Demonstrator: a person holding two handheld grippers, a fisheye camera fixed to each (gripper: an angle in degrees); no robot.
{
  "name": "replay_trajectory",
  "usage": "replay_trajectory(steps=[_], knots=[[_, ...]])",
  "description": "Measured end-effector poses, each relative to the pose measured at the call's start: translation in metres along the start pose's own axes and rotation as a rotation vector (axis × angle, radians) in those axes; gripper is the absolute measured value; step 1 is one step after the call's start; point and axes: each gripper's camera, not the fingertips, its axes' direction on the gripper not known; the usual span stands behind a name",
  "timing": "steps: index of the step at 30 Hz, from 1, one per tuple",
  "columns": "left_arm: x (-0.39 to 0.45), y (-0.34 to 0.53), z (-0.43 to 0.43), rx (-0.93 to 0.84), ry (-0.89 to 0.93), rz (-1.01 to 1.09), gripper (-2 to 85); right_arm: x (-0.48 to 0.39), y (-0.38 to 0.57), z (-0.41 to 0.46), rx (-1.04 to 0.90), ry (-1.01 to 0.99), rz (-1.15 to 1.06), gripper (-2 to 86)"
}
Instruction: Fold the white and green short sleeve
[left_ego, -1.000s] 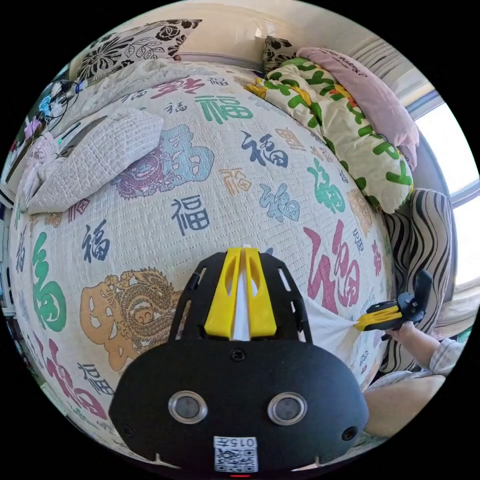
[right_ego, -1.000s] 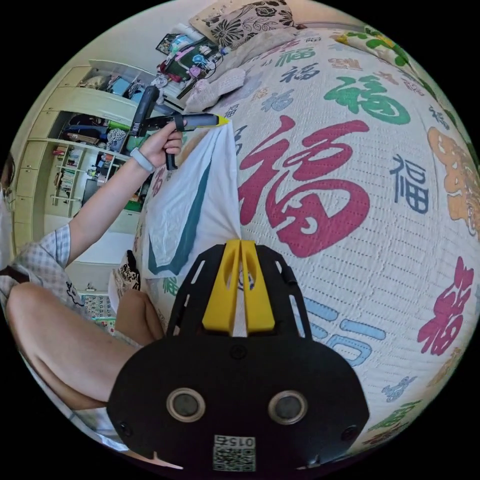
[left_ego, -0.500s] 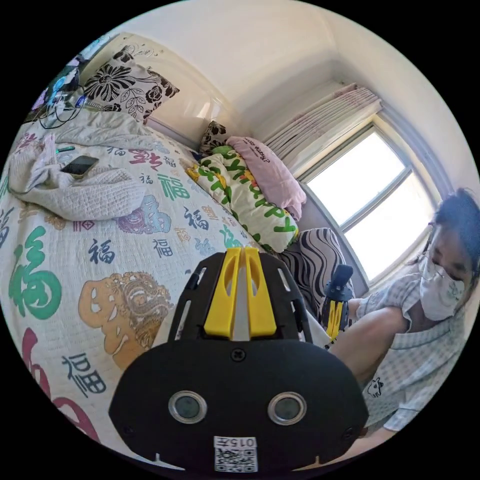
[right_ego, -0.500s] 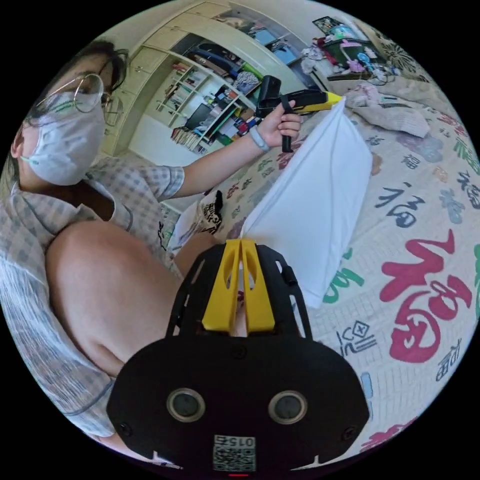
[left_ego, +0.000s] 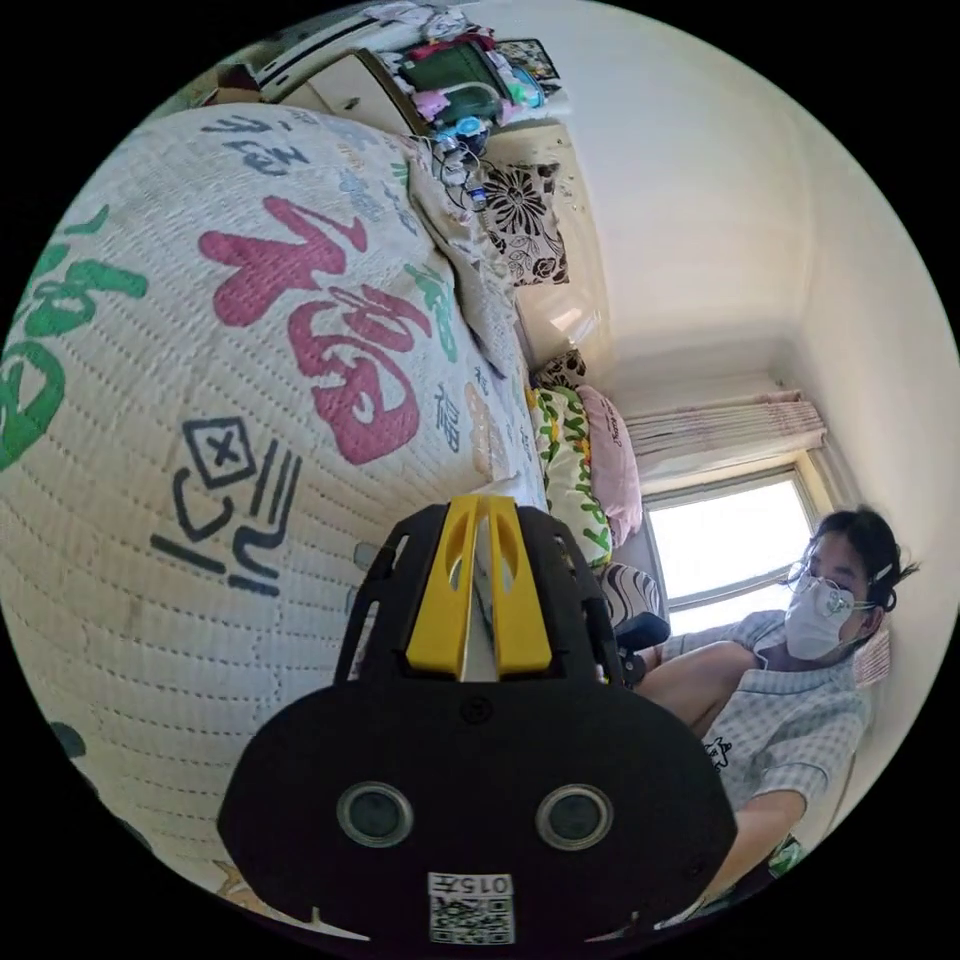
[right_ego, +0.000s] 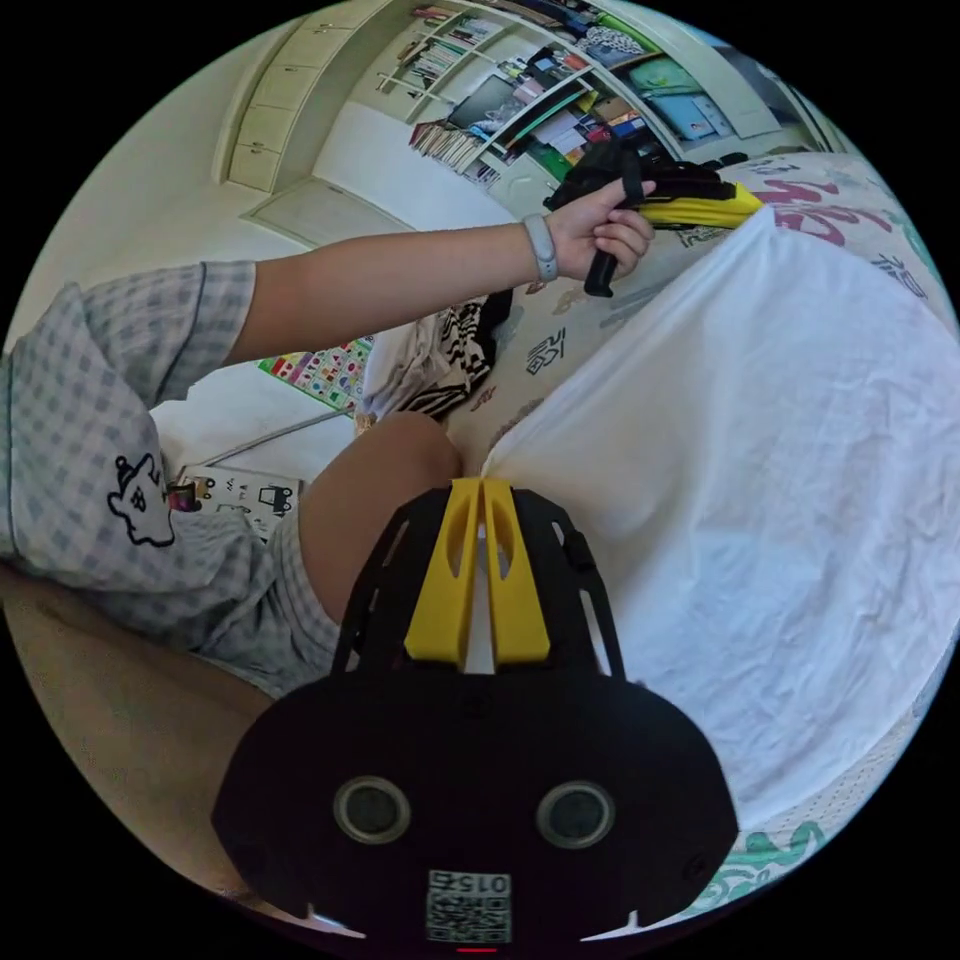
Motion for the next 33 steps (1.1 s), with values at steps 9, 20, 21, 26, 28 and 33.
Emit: replay_trajectory(steps=[9, 20, 21, 26, 28, 33], knots=[[0.028, 0.039, -0.052, 0.123, -0.074, 0.053, 7.8, -0.004, -0.022, -0.004, -0.020, -0.121, -0.058, 6.7], [0.068, 0.073, -0.006, -0.006, -0.537, 0.033, 9.5, 0.024, -0.042, -0.050, 0.105, 0.223, 0.108, 6.3], [0.079, 0.078, -0.006, -0.034, -0.532, 0.046, 9.9, 0.032, -0.039, -0.066, 0.170, 0.245, 0.173, 6.8], [0.110, 0.127, 0.007, -0.286, -0.586, 0.014, 11.2, 0.052, -0.018, -0.107, 0.271, 0.418, 0.372, 9.1], [0.111, 0.151, 0.013, -0.325, -0.620, -0.046, 10.7, 0.058, -0.013, -0.110, 0.223, 0.488, 0.433, 9.5], [0.094, 0.166, 0.018, -0.327, -0.561, -0.148, 4.0, 0.074, -0.022, -0.096, 0.123, 0.381, 0.487, 6.9]])
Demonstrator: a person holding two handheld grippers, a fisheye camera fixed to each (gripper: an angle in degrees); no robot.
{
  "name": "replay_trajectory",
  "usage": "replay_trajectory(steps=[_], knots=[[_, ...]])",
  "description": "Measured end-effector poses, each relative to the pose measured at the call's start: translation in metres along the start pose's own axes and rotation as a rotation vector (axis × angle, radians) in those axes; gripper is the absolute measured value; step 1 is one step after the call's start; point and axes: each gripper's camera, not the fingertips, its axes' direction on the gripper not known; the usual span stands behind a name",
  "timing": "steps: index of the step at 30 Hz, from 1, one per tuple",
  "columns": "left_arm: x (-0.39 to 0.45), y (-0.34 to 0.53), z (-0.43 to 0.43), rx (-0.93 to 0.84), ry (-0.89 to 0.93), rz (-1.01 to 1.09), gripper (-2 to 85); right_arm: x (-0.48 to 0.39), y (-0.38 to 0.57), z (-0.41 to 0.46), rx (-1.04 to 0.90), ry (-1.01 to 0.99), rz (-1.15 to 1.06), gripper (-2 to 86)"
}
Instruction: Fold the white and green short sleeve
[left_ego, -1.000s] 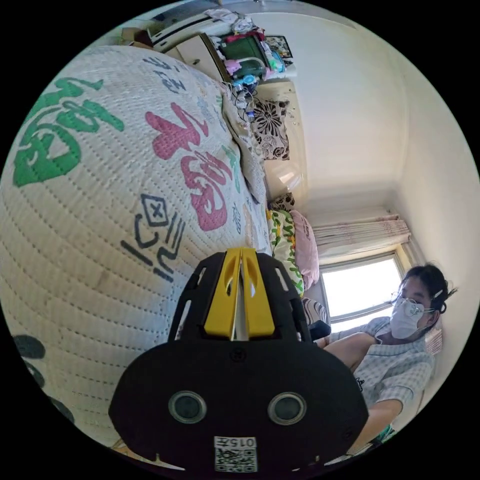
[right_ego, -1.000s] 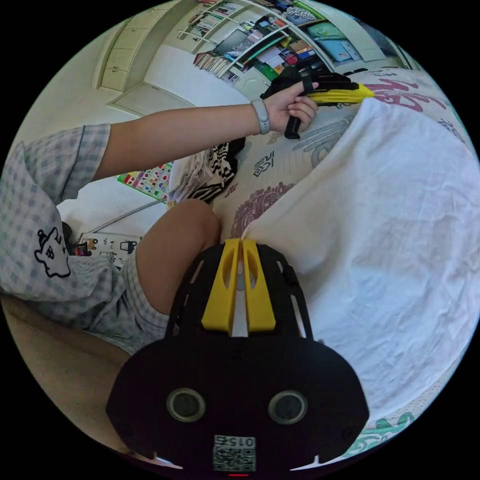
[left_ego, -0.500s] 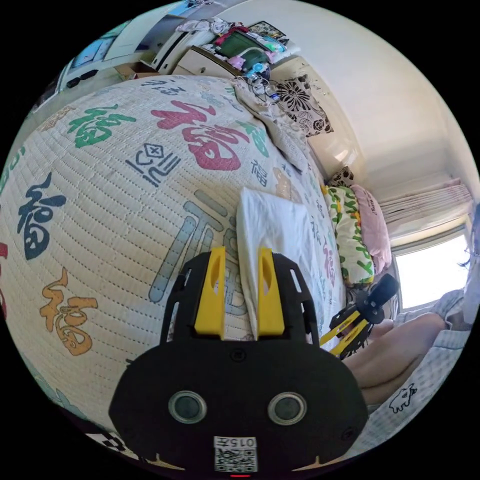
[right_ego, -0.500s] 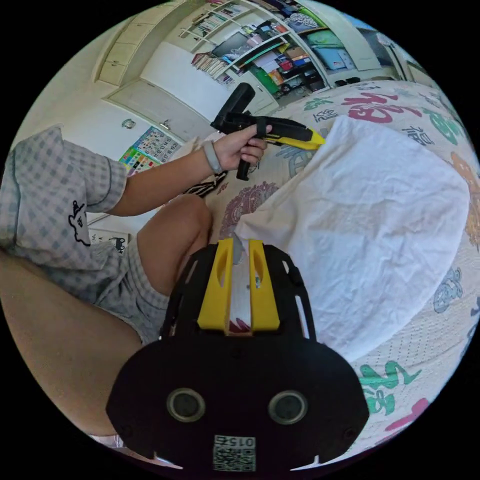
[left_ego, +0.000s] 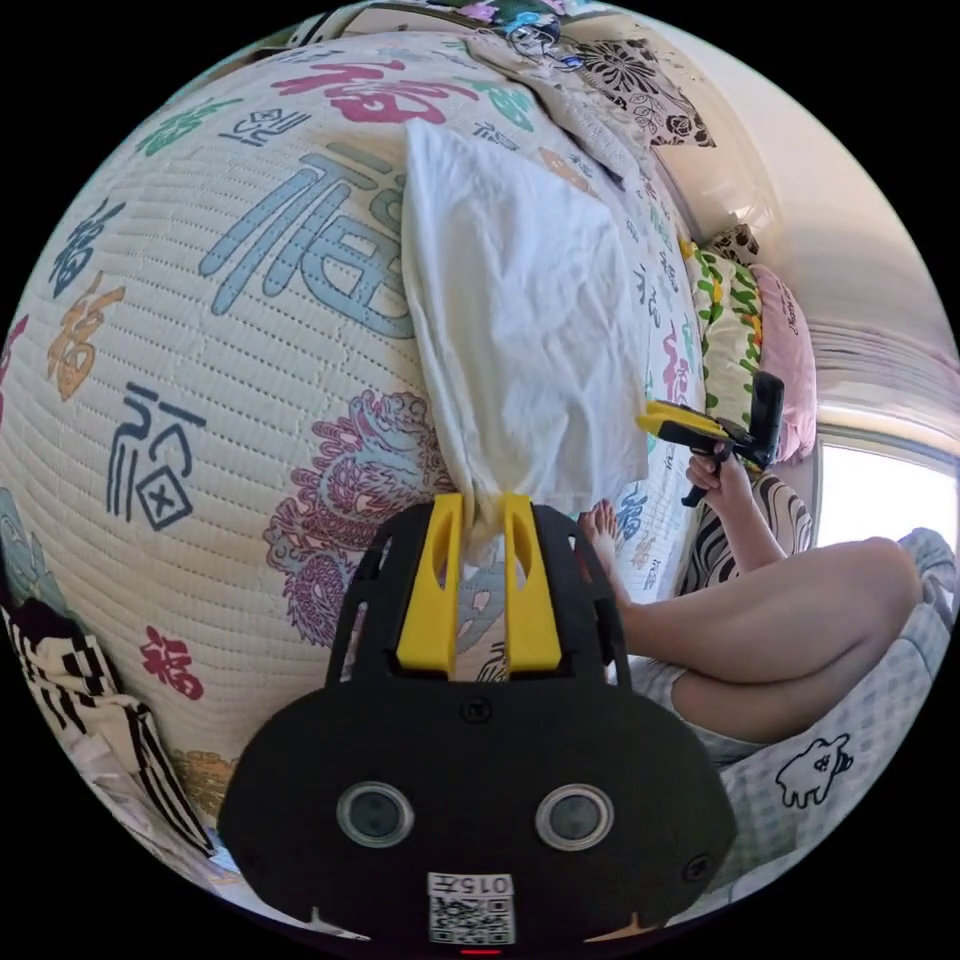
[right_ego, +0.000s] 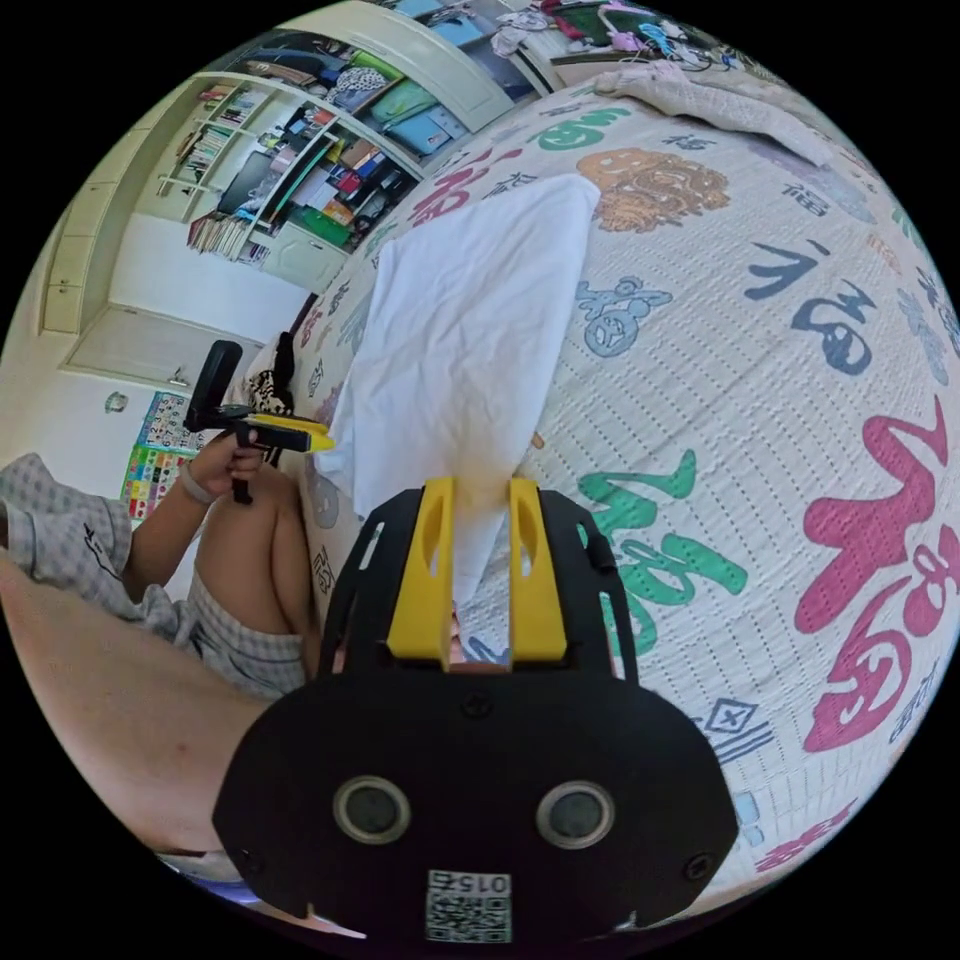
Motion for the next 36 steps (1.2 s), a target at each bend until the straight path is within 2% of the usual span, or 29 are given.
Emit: replay_trajectory(steps=[5, 9, 12, 15, 19, 21, 25, 27, 32, 36], knots=[[0.015, 0.029, -0.029, 0.106, -0.039, 0.016, 1.1, -0.001, -0.010, -0.013, -0.001, 0.022, -0.013, 0.5], [0.006, 0.030, -0.009, -0.006, -0.195, -0.024, 1.4, 0.003, -0.022, -0.012, -0.055, 0.037, -0.032, 0.2], [-0.007, 0.029, -0.006, -0.056, -0.142, -0.054, 3.0, 0.009, -0.030, -0.019, -0.060, -0.006, -0.033, 2.2], [-0.018, 0.038, -0.023, -0.032, -0.072, -0.060, 6.1, 0.027, -0.035, -0.044, 0.005, -0.092, -0.011, 4.9], [-0.041, 0.035, -0.075, 0.242, 0.038, 0.036, 8.2, 0.062, -0.060, -0.087, 0.220, -0.256, -0.005, 7.5], [-0.053, 0.021, -0.090, 0.351, 0.100, 0.096, 9.2, 0.075, -0.082, -0.095, 0.265, -0.286, -0.003, 8.3], [-0.079, -0.021, -0.101, 0.503, 0.101, 0.152, 12.6, 0.088, -0.139, -0.093, 0.270, -0.257, -0.002, 10.7], [-0.087, -0.039, -0.095, 0.482, 0.102, 0.172, 14.1, 0.092, -0.161, -0.087, 0.250, -0.288, 0.007, 11.6], [-0.103, -0.068, -0.061, 0.338, 0.246, 0.208, 13.6, 0.094, -0.197, -0.071, 0.139, -0.307, -0.030, 11.3], [-0.117, -0.061, -0.054, 0.350, 0.277, 0.207, 6.7, 0.090, -0.216, -0.066, 0.042, -0.351, -0.088, 8.8]])
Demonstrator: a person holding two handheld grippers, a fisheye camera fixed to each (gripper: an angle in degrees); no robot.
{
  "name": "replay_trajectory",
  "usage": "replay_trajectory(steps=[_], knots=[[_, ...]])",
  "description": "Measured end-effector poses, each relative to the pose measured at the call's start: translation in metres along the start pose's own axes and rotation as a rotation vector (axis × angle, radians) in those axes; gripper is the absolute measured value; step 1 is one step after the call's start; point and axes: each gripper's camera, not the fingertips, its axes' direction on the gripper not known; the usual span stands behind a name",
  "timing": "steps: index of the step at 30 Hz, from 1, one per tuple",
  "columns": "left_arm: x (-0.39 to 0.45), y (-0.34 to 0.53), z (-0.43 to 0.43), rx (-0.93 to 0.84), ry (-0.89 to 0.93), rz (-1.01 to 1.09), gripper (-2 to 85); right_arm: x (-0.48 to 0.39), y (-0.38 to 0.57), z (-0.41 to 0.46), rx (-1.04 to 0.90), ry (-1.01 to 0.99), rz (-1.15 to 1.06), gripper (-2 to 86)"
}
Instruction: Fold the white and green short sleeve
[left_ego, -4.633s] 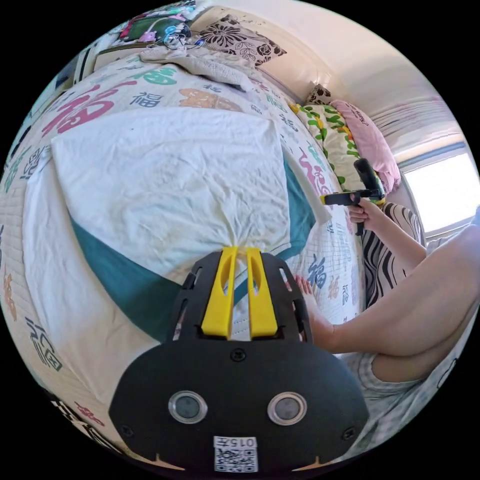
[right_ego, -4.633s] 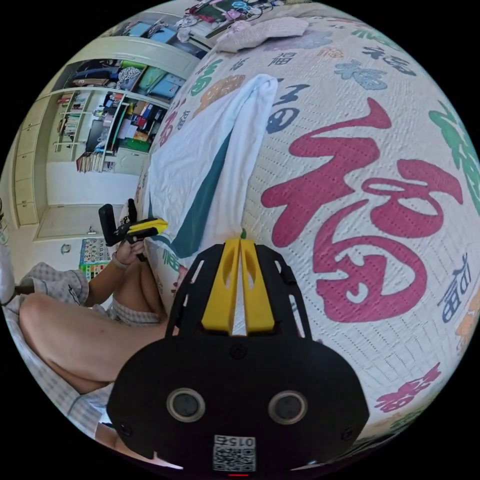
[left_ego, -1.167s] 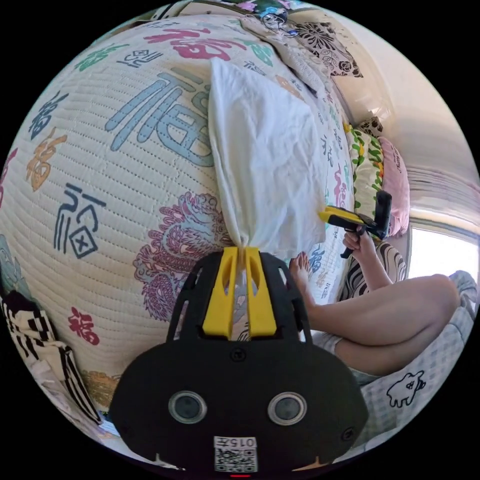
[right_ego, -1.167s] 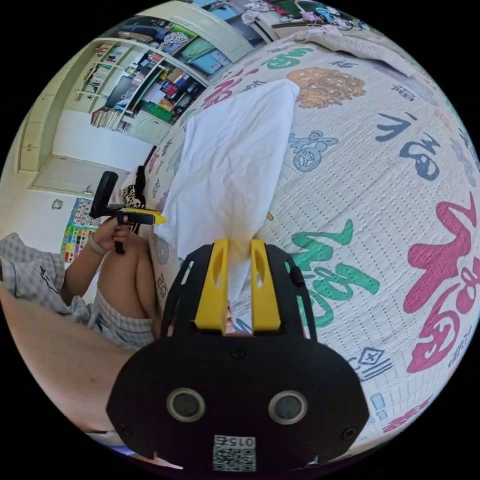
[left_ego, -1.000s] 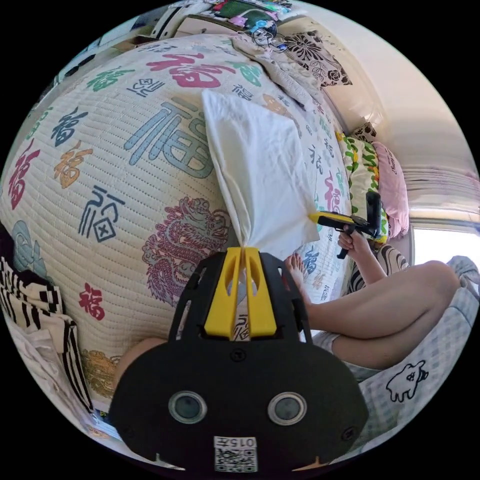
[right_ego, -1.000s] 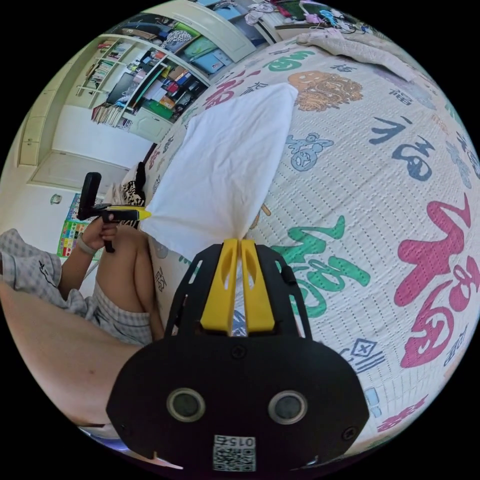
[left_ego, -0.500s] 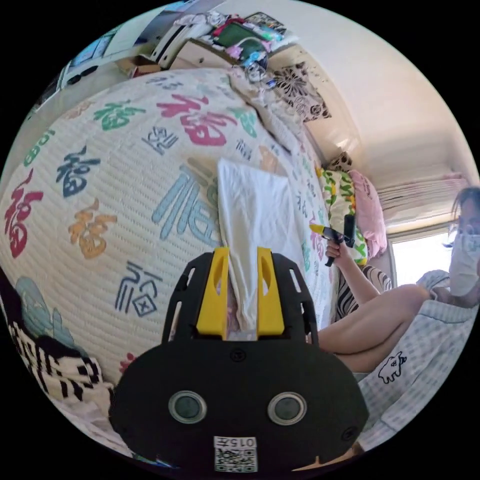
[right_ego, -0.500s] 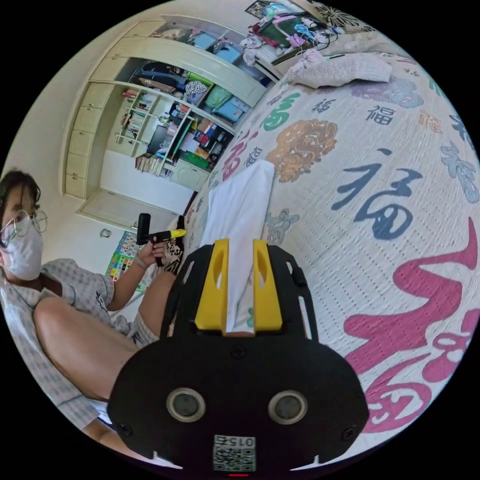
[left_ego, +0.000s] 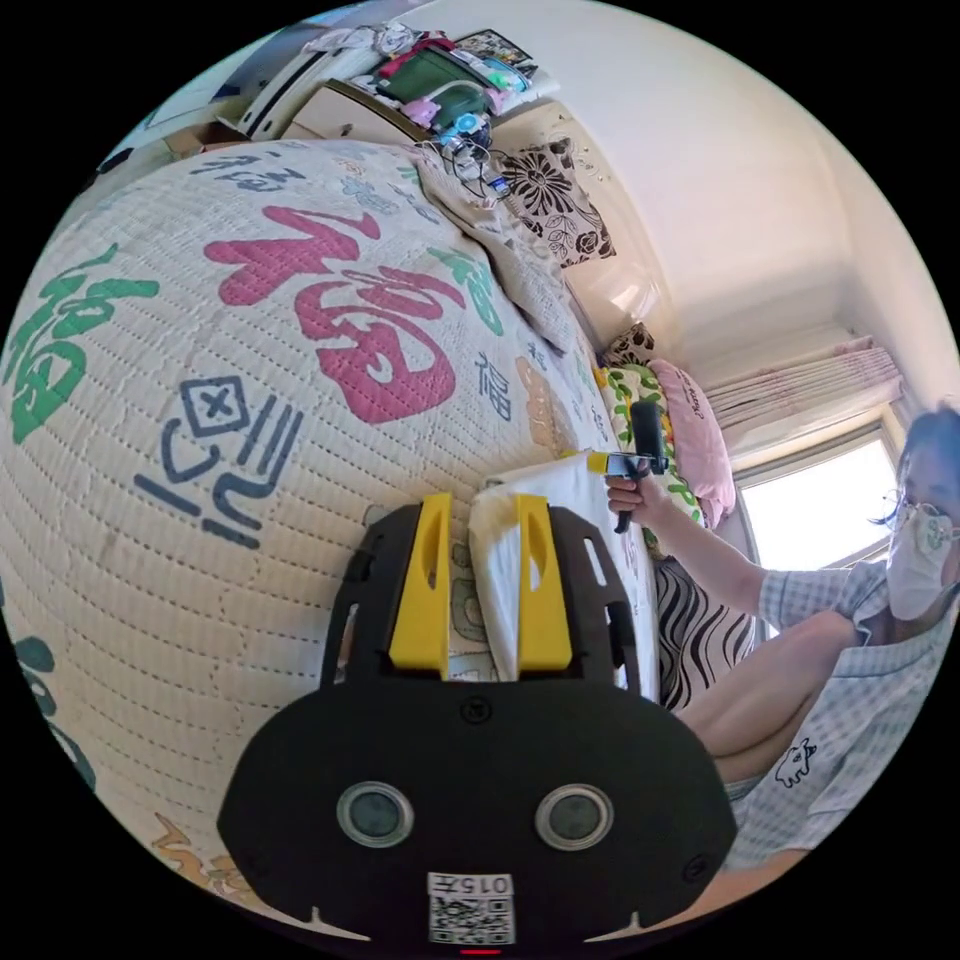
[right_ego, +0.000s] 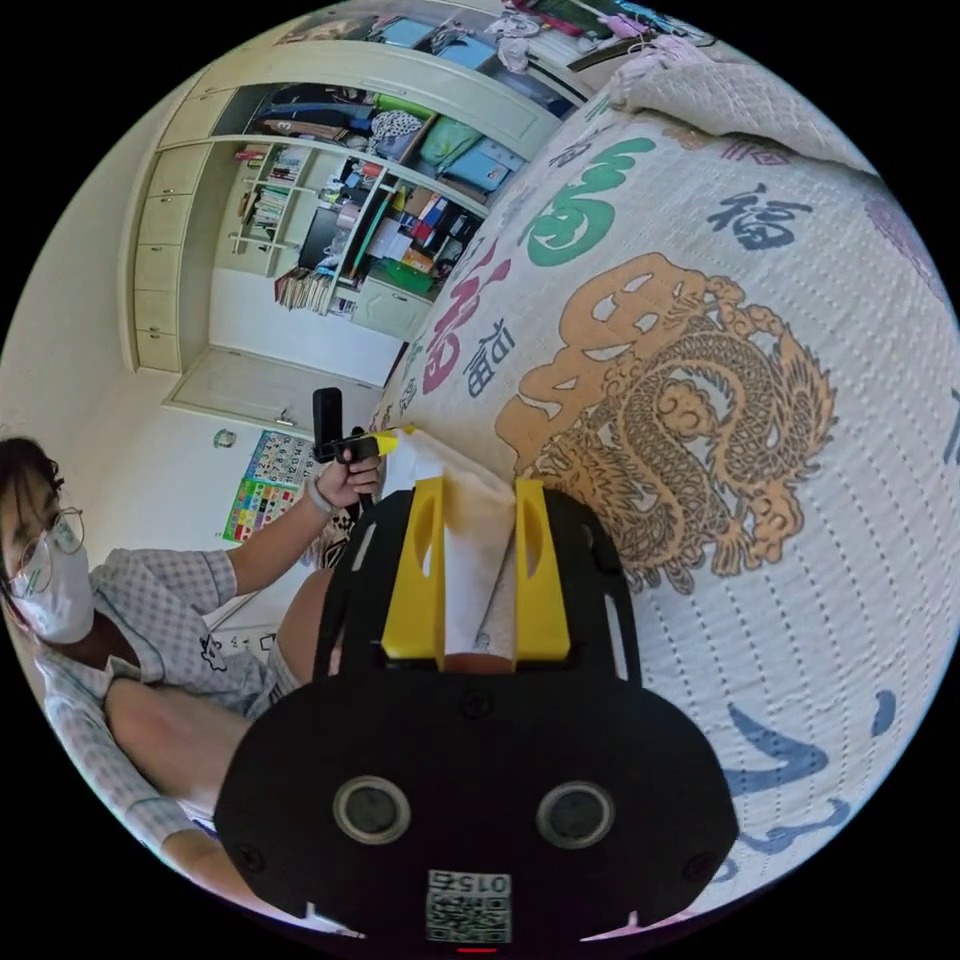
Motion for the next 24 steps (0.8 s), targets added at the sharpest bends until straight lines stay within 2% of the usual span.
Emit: replay_trajectory(steps=[1, 3, 8, 14, 20, 24], knots=[[-0.007, 0.003, 0.000, -0.021, 0.048, -0.014, 2.9, 0.000, -0.003, 0.001, -0.029, -0.012, -0.015, 7.4], [-0.018, 0.005, 0.001, -0.052, 0.133, -0.047, 1.3, -0.001, -0.006, 0.002, -0.068, -0.018, -0.023, 5.9], [-0.011, -0.004, -0.010, -0.003, 0.124, 0.038, 0.0, -0.018, -0.010, -0.008, -0.059, 0.040, -0.112, 4.9], [0.026, -0.015, -0.027, -0.013, 0.083, 0.233, 0.0, -0.066, 0.004, -0.032, 0.052, 0.123, -0.308, 4.9], [0.089, 0.050, -0.042, -0.049, 0.099, 0.494, 0.1, -0.137, 0.075, -0.033, 0.013, 0.192, -0.590, 4.8], [0.123, 0.120, -0.033, -0.187, -0.002, 0.627, 0.4, -0.185, 0.142, -0.004, -0.122, 0.287, -0.750, 4.8]])
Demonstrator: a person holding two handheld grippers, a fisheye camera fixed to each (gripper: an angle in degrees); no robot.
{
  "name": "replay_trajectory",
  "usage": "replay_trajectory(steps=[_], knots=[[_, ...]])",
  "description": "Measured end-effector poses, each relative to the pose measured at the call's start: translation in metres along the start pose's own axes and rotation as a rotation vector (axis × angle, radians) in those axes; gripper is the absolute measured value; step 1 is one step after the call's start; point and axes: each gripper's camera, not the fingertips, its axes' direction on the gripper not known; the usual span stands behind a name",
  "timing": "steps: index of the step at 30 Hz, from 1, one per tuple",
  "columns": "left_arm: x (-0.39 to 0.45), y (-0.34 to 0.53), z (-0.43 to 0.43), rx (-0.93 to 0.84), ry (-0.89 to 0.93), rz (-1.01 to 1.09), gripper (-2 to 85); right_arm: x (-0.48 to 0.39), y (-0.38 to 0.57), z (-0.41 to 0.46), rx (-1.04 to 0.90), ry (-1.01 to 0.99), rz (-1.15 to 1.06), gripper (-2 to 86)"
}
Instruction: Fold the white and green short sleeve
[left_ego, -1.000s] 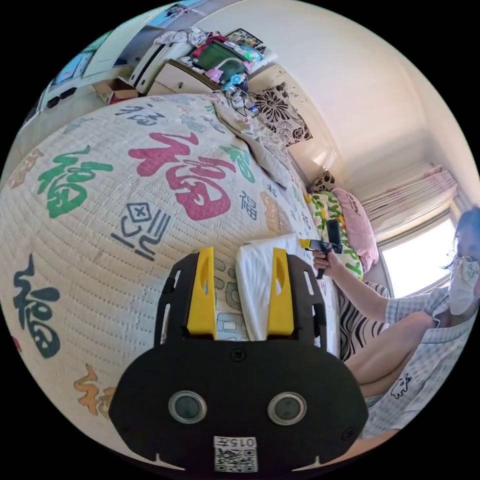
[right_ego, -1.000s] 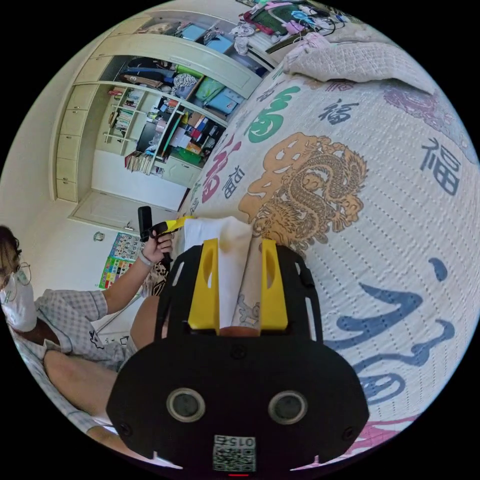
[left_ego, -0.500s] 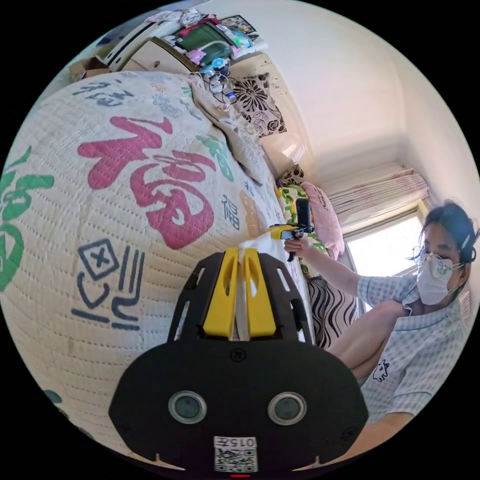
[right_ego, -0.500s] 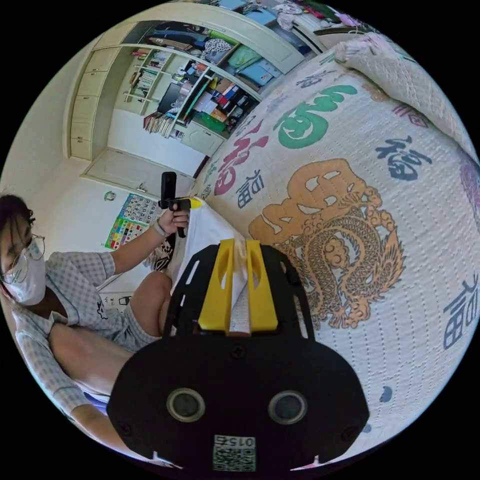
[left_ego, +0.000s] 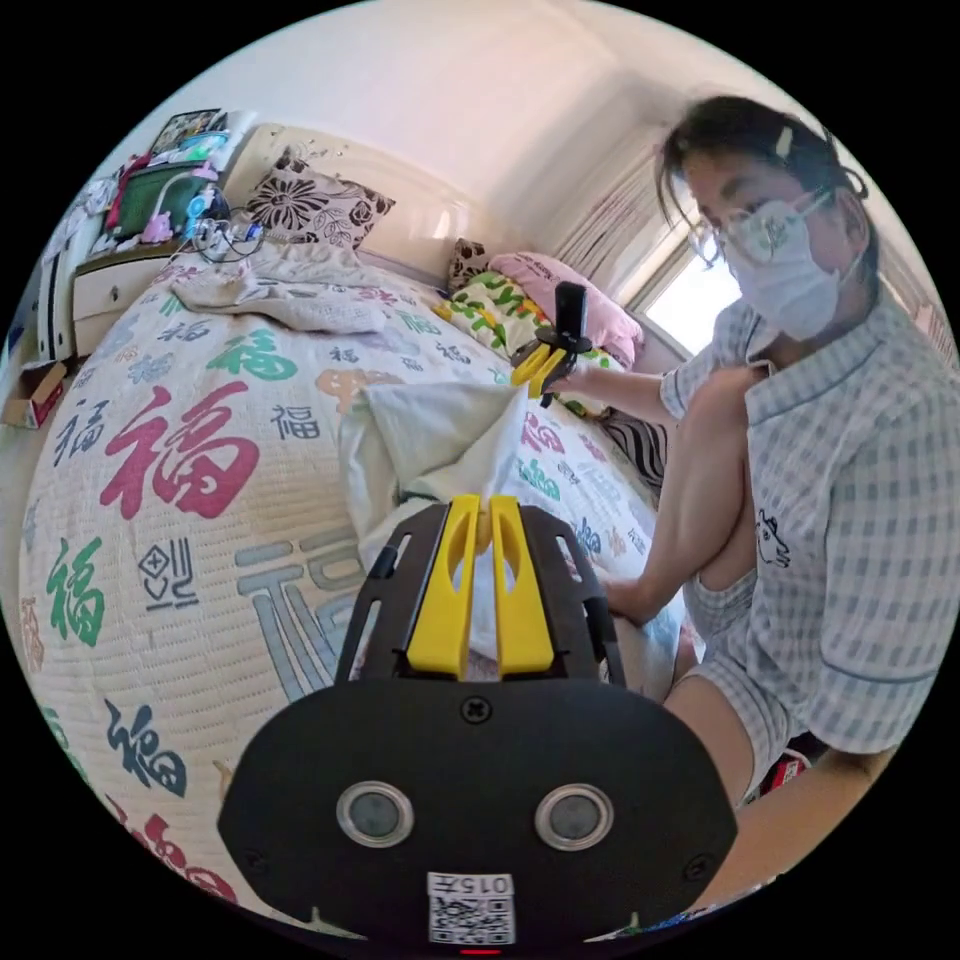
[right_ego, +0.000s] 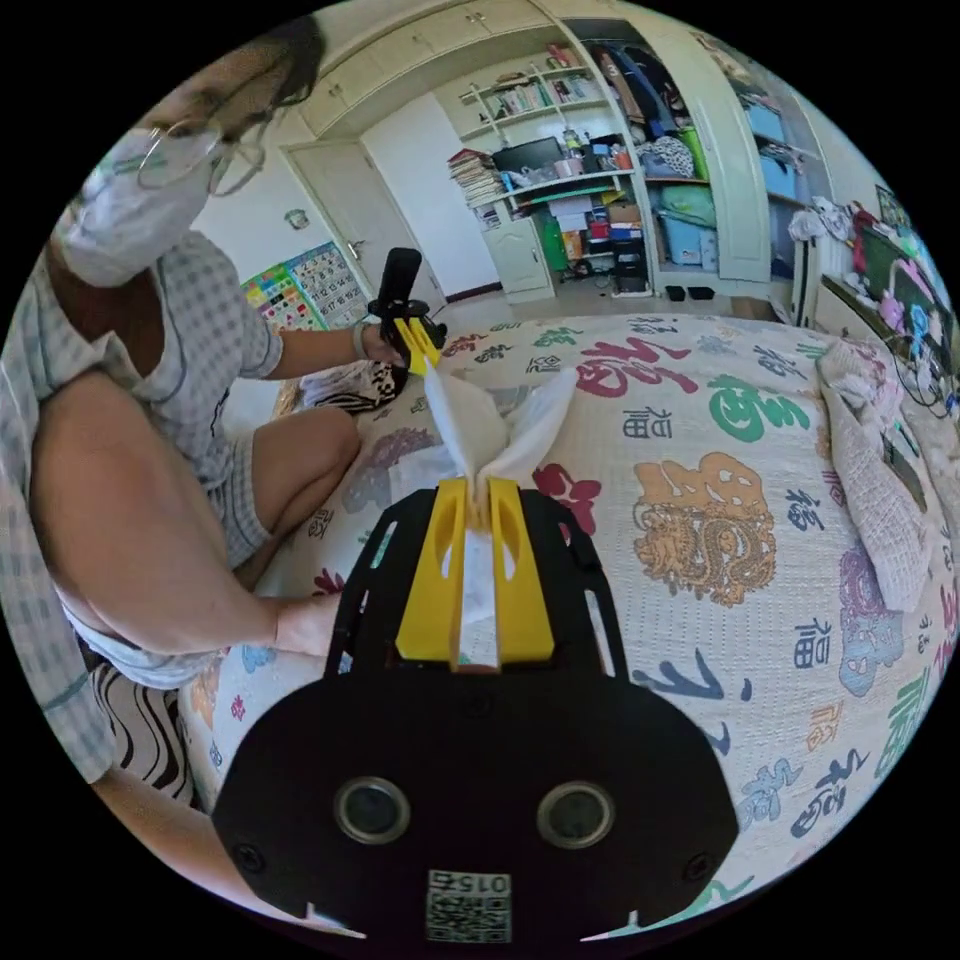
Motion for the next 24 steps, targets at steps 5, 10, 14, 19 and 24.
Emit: replay_trajectory(steps=[5, 10, 14, 19, 24], knots=[[0.025, 0.038, 0.042, -0.131, -0.004, -0.067, 0.6, -0.067, 0.020, 0.048, -0.206, 0.071, -0.078, 4.3], [0.024, 0.050, 0.072, -0.177, -0.027, -0.141, 0.7, -0.087, 0.032, 0.058, -0.180, 0.089, -0.022, 3.5], [0.028, 0.052, 0.094, -0.315, -0.025, -0.136, 1.4, -0.115, 0.034, 0.075, -0.288, 0.118, -0.133, 2.2], [0.022, 0.054, 0.097, -0.326, 0.025, -0.285, 5.6, -0.132, 0.047, 0.089, -0.291, 0.152, -0.105, 1.0], [0.004, 0.054, 0.094, -0.094, 0.041, -0.586, 10.1, -0.136, 0.053, 0.090, -0.275, 0.152, -0.082, 0.7]])
